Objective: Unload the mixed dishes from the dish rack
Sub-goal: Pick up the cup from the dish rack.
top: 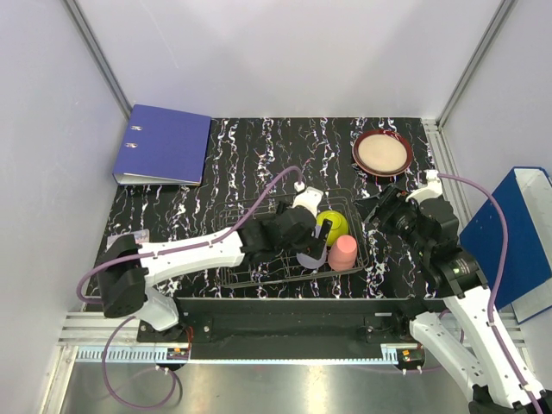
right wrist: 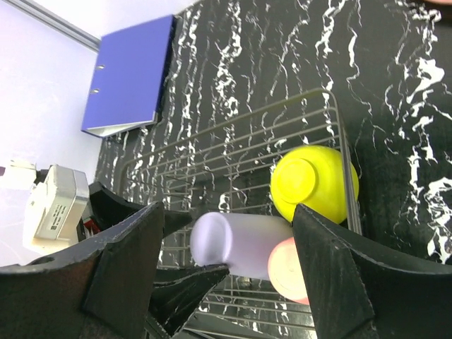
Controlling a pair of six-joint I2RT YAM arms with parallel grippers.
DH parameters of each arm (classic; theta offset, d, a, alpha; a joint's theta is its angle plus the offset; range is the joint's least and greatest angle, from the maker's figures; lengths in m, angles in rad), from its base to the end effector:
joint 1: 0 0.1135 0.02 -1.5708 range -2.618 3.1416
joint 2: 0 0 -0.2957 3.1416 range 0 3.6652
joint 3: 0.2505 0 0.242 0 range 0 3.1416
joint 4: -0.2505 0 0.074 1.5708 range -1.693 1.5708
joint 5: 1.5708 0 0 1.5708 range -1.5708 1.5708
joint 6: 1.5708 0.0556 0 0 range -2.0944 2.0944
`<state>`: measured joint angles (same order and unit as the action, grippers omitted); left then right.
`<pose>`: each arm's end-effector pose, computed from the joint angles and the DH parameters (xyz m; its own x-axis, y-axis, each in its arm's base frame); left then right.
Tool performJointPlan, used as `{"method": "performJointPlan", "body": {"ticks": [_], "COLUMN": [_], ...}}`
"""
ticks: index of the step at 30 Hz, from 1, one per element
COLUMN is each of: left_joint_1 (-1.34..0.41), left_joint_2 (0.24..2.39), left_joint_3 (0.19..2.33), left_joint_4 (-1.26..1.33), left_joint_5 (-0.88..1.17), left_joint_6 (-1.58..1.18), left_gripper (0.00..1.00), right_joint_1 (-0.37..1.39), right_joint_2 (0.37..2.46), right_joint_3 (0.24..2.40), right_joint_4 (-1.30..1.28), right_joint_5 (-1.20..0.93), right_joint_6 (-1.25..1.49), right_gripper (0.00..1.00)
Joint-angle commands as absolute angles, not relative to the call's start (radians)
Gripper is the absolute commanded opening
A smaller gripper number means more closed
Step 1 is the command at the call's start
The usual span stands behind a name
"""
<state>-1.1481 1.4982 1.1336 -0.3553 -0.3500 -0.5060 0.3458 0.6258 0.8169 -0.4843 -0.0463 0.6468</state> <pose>0.1544 -0.2967 0.2976 -0.6005 0.2252 -0.7672 0.5258 0.8341 -0.1667 0.1150 0.0442 0.3527 -0.4461 0.4791 -0.7559 -0.1396 0.7970 0.5876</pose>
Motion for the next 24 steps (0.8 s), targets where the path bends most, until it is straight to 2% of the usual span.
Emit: {"method": "performJointPlan", "body": {"ticks": [1,10,14,16,24], "left_joint_1": [-1.149,-1.149,-1.149,-1.149,-1.149], "left_joint_2": [1.531,1.571,1.557,1.548,1.439], "left_joint_3": [1.180,1.190,1.178,1.172,1.169], "left_joint_4": [-0.313,-0.287,-0.273,-0.262,-0.287], "left_joint_5": [-0.379,-0.360,-0.357,-0.354,-0.334], "left_joint_6": [-0.523,-0.509,-0.502,-0.496,-0.474], "left_gripper": [0.99,0.98,0.85,0.74,0.49], "right_joint_1": [0.348,0.348,0.350,0.348,0.348], "right_joint_2": [0.623,0.629,0.623,0.620,0.611], "right_joint_3": [0.810,0.807,0.811,0.811,0.836], "right_joint_4": [-0.460,-0.457,-0.459,-0.459,-0.469], "right_joint_5": [-0.063,-0.069,-0.071,-0.072,-0.075], "right_joint_6": [0.630,0.627,0.629,0.629,0.632], "right_gripper": [0.81,0.81,0.81,0.81,0.81]}}
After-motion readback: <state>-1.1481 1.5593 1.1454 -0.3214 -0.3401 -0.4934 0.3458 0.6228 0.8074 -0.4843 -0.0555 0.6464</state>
